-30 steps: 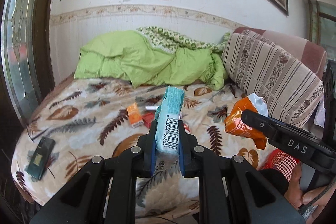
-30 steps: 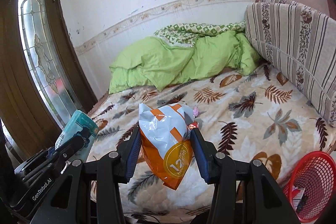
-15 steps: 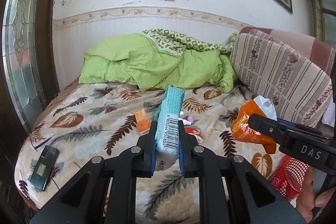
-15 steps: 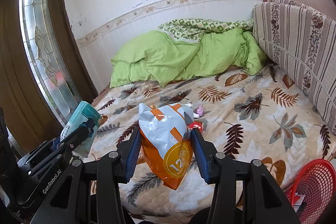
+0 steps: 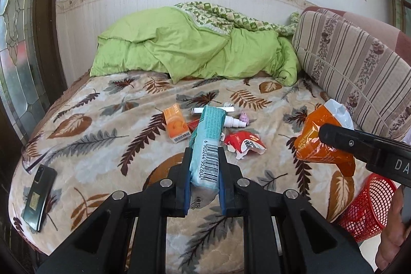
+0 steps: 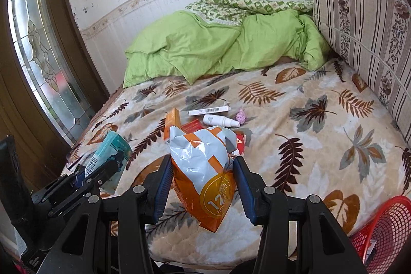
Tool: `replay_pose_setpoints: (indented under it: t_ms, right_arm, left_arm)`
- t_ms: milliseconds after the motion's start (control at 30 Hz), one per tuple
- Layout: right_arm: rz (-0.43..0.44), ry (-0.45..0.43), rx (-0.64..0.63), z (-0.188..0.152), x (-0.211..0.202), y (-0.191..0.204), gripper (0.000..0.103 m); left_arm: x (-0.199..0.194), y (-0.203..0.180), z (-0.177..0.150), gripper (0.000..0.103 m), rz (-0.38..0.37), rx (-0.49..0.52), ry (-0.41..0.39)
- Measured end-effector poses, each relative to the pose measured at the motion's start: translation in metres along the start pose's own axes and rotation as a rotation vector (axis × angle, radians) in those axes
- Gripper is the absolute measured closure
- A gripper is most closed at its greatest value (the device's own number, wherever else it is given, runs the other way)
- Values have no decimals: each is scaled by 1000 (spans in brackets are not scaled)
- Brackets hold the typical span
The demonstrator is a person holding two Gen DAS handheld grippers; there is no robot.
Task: Collect trash
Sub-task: 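Lift the snack bag and teal packet and carry both toward the red basket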
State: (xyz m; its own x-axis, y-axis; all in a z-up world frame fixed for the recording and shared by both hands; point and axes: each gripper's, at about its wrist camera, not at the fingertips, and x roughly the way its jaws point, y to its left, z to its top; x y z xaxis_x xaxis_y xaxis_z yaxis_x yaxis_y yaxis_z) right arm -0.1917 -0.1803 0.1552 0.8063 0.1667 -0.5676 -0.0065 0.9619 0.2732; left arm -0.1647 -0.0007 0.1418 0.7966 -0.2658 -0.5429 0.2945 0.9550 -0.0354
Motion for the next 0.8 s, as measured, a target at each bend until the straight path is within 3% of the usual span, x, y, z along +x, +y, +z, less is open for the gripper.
replay_pose_setpoints:
  t_ms: [400,800]
  right_arm:
    - [-18,79,12,-1,48,-2,52]
    - [-10,54,3,1,39,1,52]
  left_arm:
    - [47,15,-11,87,-6,-29,87]
    - [35,9,-5,87,16,-5,38]
